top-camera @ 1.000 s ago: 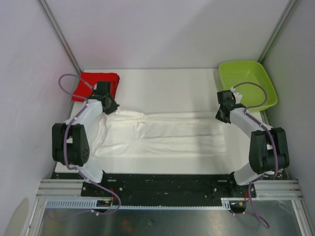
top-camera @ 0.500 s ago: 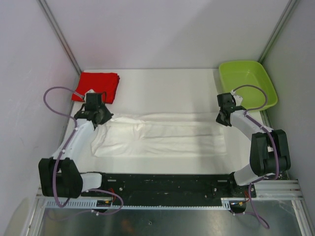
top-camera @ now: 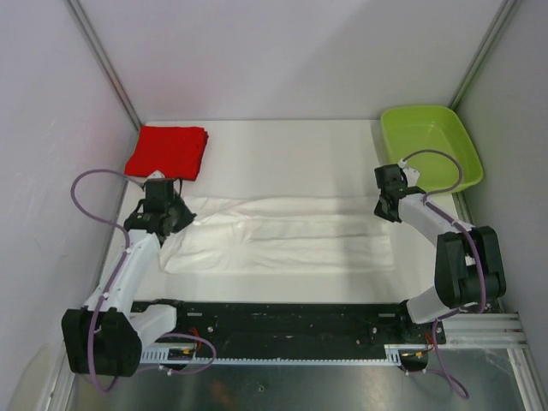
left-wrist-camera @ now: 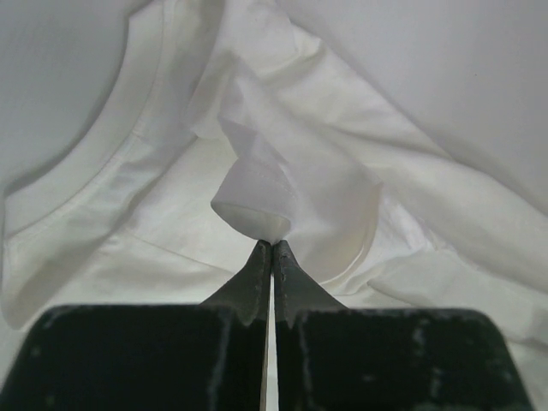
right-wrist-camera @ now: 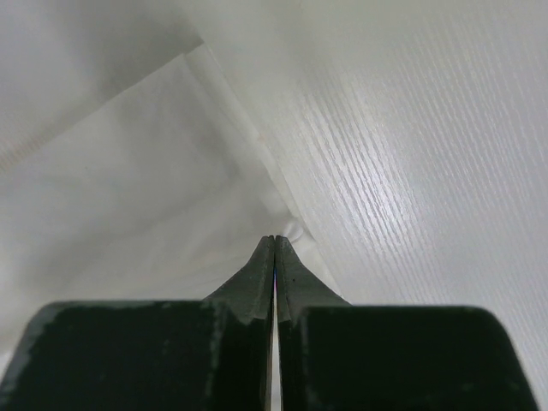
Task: Fold and stack the t-shirts
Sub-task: Fold the other side of the tshirt into a rectangle
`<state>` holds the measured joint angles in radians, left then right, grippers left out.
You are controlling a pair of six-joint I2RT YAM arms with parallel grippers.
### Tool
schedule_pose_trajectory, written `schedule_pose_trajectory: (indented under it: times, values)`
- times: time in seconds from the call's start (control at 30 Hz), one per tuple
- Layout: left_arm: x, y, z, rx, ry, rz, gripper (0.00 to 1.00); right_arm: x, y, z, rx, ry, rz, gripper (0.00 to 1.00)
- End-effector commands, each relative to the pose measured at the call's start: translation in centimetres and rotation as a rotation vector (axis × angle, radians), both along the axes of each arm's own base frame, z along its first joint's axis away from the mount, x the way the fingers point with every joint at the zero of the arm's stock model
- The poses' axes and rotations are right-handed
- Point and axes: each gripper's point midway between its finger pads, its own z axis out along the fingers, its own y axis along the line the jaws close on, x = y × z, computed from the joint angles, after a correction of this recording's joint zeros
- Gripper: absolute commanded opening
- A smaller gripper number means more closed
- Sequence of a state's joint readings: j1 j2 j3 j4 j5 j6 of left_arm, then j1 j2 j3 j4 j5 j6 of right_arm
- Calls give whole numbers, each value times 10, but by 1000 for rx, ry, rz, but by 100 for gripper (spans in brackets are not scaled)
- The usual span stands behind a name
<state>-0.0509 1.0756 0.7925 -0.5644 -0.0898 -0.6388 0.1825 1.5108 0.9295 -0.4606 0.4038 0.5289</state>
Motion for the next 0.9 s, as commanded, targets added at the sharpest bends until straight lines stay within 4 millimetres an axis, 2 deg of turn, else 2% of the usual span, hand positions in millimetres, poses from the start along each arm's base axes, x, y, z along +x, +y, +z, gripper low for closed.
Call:
schedule_pose_trajectory:
  times: [0.0,0.5,0.87]
  values:
    - [-7,-2,5,-30,-25,6,0,-9,-6,0,-27,-1,-31,0]
    - [-19,0,17,-21,-48,13,0,-13,-14,17,-33,-37,-45,0]
    - [-30,2,2,-19,-12,22,0,-20,-8,5,-11,-4,-38,0]
